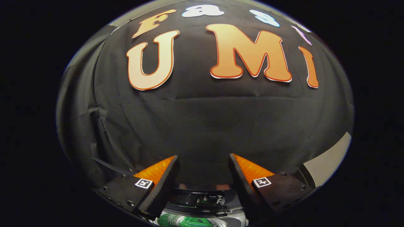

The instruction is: Put the clothes into the washing machine and then close the washing machine lid.

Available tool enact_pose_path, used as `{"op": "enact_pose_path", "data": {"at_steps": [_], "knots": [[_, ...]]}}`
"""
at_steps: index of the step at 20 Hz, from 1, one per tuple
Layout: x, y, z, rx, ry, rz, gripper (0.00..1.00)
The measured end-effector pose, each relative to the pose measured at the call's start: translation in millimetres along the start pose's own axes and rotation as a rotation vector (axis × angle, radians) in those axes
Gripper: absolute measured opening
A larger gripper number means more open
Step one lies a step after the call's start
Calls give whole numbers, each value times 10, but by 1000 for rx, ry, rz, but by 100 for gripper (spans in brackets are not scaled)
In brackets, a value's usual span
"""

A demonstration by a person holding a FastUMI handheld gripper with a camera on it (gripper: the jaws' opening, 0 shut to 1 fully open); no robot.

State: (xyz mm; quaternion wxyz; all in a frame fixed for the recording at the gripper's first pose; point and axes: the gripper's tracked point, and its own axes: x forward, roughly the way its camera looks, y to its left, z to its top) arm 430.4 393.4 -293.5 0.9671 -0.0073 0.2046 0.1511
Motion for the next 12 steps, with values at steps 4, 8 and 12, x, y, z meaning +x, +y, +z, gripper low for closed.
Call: {"op": "enact_pose_path", "data": {"at_steps": [4,8,12], "knots": [[-107,13,8,14,-31,-4,100],[-457,33,-93,14,-62,5,99],[-668,35,-172,6,-93,7,99]]}}
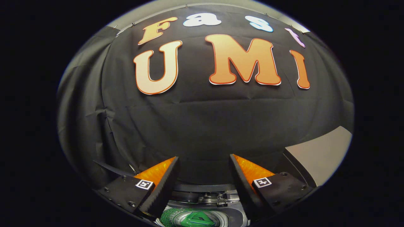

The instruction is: Put the clothes into the washing machine and then close the washing machine lid.

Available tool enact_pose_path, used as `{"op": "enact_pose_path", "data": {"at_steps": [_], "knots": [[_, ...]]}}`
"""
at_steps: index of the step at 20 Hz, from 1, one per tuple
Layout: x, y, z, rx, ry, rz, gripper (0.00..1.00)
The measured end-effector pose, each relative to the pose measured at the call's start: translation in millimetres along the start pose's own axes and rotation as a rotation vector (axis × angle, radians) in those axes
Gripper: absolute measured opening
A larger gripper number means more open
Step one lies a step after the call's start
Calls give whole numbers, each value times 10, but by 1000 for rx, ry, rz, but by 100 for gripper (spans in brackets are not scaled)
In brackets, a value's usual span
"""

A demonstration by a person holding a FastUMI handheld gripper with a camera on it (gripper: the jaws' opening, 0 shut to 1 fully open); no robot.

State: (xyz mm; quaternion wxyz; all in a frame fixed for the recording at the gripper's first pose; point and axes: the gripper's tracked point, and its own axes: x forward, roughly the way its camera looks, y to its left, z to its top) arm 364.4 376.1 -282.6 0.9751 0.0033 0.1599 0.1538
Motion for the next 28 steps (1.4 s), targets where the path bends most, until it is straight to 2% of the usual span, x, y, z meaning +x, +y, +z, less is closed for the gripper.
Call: {"op": "enact_pose_path", "data": {"at_steps": [8,25,27,28], "knots": [[-381,29,-202,-16,-26,8,99],[-784,66,-640,-33,-52,34,99],[-792,-119,-963,-89,58,-22,99],[-792,-52,-1132,-55,97,21,100]]}}
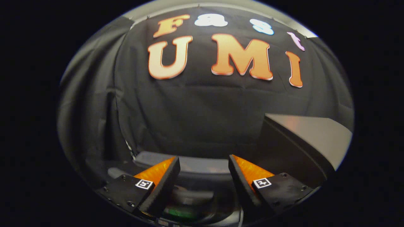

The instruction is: Put the clothes into the washing machine and then close the washing machine lid.

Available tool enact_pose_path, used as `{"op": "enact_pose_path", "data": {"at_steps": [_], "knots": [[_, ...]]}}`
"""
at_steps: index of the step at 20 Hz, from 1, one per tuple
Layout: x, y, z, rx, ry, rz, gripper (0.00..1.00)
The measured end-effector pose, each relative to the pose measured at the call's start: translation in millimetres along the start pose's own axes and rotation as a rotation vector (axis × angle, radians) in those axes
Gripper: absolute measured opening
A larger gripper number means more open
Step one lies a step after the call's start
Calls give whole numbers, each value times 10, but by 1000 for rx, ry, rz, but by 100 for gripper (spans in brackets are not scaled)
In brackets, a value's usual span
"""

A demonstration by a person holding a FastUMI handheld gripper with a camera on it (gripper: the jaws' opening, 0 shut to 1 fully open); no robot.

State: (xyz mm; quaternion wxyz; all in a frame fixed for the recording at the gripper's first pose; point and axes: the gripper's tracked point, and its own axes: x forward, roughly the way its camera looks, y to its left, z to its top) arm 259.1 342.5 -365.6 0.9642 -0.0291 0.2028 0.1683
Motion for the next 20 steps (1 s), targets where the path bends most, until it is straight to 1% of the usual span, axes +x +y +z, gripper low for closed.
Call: {"op": "enact_pose_path", "data": {"at_steps": [1,2,4,5,7,9,11,12,14,20], "knots": [[9,76,-136,42,15,39,99],[-32,96,-249,47,32,45,98],[-36,116,-316,19,44,39,98],[-55,164,-355,10,53,51,98],[-97,190,-458,-3,92,51,98],[-106,192,-476,6,98,41,99],[-153,242,-435,36,110,63,99],[-203,241,-367,41,99,62,99],[-372,214,-73,18,41,41,99],[-1203,87,903,-19,-145,84,99]]}}
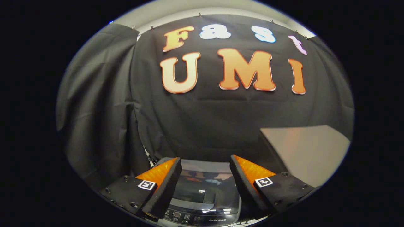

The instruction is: Put the clothes into the washing machine and then close the washing machine lid.

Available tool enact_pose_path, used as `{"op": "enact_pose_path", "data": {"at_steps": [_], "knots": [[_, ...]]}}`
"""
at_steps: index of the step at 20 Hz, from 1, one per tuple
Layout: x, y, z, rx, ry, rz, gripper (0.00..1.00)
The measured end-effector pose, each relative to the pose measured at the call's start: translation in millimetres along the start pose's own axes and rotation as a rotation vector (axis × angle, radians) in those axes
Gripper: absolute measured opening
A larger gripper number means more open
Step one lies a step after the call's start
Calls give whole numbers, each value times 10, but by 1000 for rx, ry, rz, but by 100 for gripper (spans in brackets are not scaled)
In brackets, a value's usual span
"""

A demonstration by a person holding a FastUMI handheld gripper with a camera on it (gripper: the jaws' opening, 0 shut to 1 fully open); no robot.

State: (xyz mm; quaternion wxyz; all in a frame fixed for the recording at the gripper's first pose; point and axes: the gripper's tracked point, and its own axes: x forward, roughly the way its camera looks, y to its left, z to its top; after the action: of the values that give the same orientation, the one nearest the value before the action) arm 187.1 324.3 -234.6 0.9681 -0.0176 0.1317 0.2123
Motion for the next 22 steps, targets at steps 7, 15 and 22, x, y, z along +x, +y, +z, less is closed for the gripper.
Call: {"op": "enact_pose_path", "data": {"at_steps": [7,15,22], "knots": [[-1089,-888,953,-8,-153,-62,99],[-2587,-2333,1216,-33,-231,-189,99],[-3359,-3118,1103,-40,-256,-228,98]]}}
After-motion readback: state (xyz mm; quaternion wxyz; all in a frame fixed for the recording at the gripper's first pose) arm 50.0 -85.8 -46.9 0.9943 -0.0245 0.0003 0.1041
